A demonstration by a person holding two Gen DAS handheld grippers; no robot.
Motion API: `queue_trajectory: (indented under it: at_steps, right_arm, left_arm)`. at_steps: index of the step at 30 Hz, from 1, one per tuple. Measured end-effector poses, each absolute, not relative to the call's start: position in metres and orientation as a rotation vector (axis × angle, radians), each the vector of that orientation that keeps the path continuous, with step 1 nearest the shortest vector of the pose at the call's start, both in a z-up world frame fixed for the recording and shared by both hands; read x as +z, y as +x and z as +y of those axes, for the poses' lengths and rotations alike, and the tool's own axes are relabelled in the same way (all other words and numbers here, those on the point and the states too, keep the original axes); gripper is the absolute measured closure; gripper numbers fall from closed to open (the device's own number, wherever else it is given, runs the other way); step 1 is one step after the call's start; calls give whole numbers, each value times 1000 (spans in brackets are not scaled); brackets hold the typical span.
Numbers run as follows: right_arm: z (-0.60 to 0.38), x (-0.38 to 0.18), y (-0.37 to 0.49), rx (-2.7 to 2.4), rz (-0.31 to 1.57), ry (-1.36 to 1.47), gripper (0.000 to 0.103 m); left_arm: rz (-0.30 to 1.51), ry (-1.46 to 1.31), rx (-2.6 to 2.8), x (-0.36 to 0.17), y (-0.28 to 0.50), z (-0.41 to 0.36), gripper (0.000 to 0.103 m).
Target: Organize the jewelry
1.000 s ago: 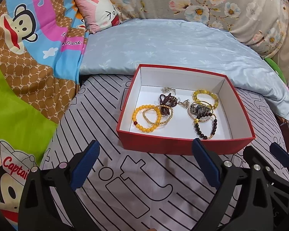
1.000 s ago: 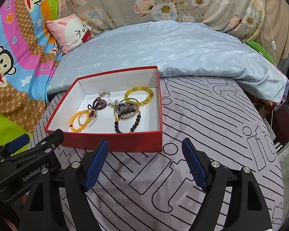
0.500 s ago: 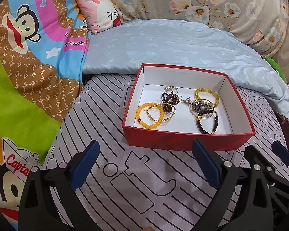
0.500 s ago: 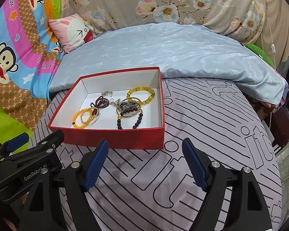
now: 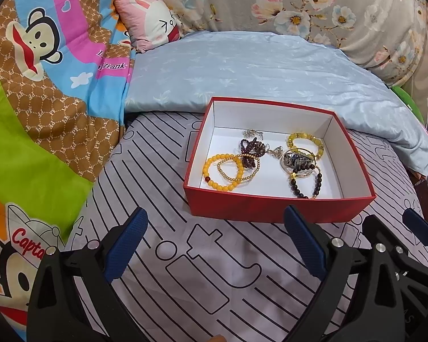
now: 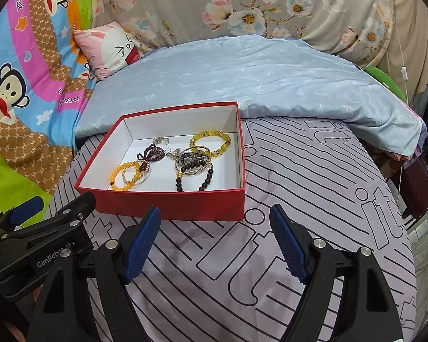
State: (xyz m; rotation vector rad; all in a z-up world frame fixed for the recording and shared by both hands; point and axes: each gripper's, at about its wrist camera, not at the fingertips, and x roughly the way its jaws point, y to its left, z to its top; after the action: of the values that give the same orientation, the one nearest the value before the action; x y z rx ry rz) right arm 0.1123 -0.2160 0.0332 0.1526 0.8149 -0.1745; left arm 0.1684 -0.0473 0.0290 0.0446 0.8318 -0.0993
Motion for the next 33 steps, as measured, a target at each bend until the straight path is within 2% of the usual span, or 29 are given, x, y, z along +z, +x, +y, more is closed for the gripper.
queue_trajectory:
  at_steps: [33]
  right_arm:
    - [-216,35,113,-175,814,158,26]
  left_arm:
    - [813,68,-88,33,171,-49,9]
